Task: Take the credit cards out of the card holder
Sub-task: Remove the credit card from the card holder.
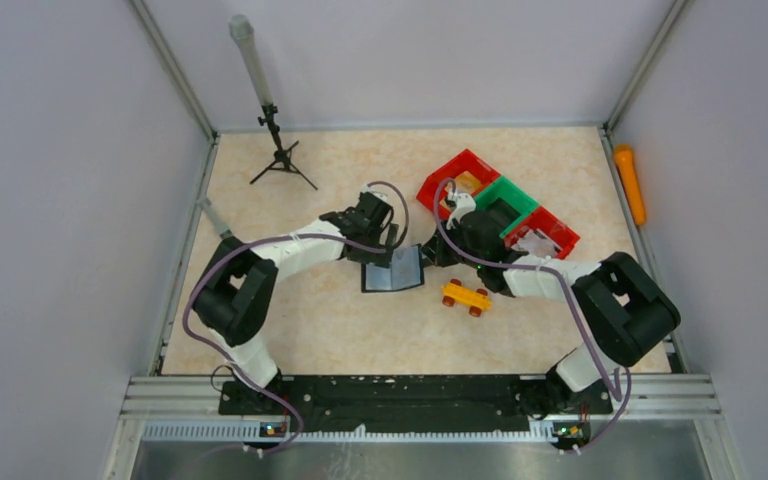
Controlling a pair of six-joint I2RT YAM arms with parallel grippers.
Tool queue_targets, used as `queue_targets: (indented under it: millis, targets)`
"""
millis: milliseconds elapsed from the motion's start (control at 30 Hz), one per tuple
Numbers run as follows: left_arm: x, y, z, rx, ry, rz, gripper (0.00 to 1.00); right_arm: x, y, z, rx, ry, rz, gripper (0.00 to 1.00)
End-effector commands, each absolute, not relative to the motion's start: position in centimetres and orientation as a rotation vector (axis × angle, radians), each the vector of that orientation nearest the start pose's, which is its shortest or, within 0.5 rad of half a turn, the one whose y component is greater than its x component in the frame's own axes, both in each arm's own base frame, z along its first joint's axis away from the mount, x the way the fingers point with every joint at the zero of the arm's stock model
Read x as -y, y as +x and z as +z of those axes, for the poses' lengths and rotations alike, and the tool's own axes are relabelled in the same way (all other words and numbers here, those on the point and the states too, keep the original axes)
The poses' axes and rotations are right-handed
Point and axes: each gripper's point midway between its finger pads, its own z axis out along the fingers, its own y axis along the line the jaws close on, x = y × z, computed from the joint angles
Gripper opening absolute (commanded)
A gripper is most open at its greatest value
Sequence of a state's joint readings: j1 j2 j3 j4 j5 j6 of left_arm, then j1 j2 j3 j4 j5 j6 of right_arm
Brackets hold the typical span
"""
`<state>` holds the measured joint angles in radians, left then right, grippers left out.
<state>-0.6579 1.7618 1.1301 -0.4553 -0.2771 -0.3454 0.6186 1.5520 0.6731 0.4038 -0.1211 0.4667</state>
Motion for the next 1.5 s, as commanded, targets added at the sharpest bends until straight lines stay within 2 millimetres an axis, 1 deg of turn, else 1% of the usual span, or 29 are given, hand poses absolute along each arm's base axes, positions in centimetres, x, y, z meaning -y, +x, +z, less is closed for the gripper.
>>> queue_targets:
  millis: [0,100,200,267,333,400,467,500,567,600,767,833,967,1000,1133,1333,1467]
  targets:
    - [21.4,33.7,6.3,-2.517,0.215,-0.219,0.99,-27.6,32.4,10.4,-2.046,-0.225,0.801,0.0]
    - [19.8,33.9,5.1,-2.589,0.147,-0.147,0.99,-27.5,32.5,10.2,-2.05,-0.22,0.788,0.0]
    - [19.1,34.0,4.2,-2.633,0.115,-0.097,0.99,-27.4,32.6,10.1,-2.052,-0.217,0.783,0.0]
    - [18.6,34.2,4.2,-2.635,0.087,-0.066,0.98,-27.4,32.6,10.1,-2.052,-0.215,0.781,0.0]
    - [18.7,34.1,4.4,-2.628,0.079,-0.087,0.98,-27.3,32.7,10.0,-2.055,-0.214,0.776,0.0]
    - [19.9,34.0,5.3,-2.592,0.098,-0.195,0.99,-27.3,32.7,10.0,-2.058,-0.209,0.771,0.0]
    - [21.5,33.6,7.0,-2.532,0.145,-0.349,0.99,-27.3,32.7,9.8,-2.063,-0.207,0.77,0.0]
    - [22.6,33.0,7.7,-2.509,0.186,-0.455,0.99,-27.3,32.8,9.8,-2.064,-0.208,0.772,0.0]
    - [24.1,32.6,9.1,-2.443,0.252,-0.581,0.99,-27.4,32.8,9.7,-2.07,-0.211,0.773,0.0]
    - [24.5,32.3,9.5,-2.426,0.275,-0.621,0.99,-27.5,32.8,9.6,-2.071,-0.21,0.775,0.0]
    - [25.6,31.5,9.5,-2.436,0.339,-0.71,0.99,-27.5,32.8,9.5,-2.077,-0.21,0.771,0.0]
    - [25.4,31.6,9.1,-2.457,0.323,-0.69,0.99,-27.4,32.8,9.4,-2.079,-0.208,0.77,0.0]
    - [22.1,32.8,7.4,-2.537,0.176,-0.429,0.99,-27.3,32.9,9.4,-2.08,-0.204,0.763,0.0]
    - [21.5,32.9,7.1,-2.552,0.149,-0.394,0.97,-27.3,32.9,9.4,-2.08,-0.205,0.762,0.0]
    - [20.8,32.9,6.2,-2.603,0.108,-0.365,0.8,-27.3,32.9,9.3,-2.082,-0.203,0.759,0.0]
    - [20.8,32.2,4.8,-2.699,0.115,-0.406,0.71,-27.3,33.0,9.0,-2.088,-0.205,0.757,0.0]
    - [21.1,31.2,3.1,-2.822,0.151,-0.399,0.49,-27.3,33.0,9.0,-2.088,-0.204,0.758,0.0]
